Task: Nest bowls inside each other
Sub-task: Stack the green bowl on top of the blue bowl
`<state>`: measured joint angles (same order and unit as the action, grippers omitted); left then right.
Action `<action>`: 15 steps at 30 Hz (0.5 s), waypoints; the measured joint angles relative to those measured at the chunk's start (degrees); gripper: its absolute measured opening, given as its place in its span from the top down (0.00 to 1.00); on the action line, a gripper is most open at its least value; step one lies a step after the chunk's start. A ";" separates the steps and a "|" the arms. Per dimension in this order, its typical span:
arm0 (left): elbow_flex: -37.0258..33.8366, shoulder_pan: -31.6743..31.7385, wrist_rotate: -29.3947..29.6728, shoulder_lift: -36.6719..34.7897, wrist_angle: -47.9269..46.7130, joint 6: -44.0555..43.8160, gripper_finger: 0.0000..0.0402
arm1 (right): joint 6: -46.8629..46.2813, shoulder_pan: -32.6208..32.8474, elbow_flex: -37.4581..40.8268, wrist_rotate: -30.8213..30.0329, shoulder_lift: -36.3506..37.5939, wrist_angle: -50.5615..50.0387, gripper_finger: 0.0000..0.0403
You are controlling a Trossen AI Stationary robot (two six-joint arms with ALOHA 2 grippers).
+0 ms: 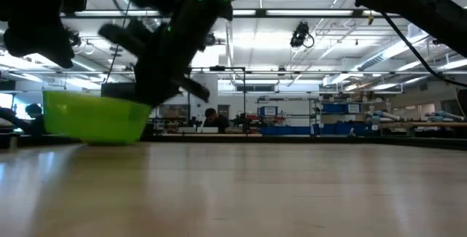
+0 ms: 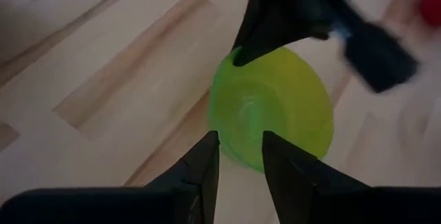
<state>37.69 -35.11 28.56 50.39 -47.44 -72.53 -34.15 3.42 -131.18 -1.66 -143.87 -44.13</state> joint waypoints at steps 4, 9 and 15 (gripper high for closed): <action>0.00 3.36 0.08 0.00 -0.29 0.61 0.71 | 1.32 -0.03 -1.87 -7.14 2.03 0.21 0.98; 0.00 10.20 0.08 -0.04 -0.79 4.18 0.71 | 7.31 -0.56 -2.20 -12.19 4.47 0.67 0.98; 0.02 19.60 -1.97 -0.24 -0.37 12.18 0.76 | 15.98 -2.08 -2.21 -14.14 6.37 0.40 0.98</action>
<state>37.72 -15.52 26.59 50.15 -47.82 -60.36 -18.17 1.35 -133.38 -15.80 -137.50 -43.73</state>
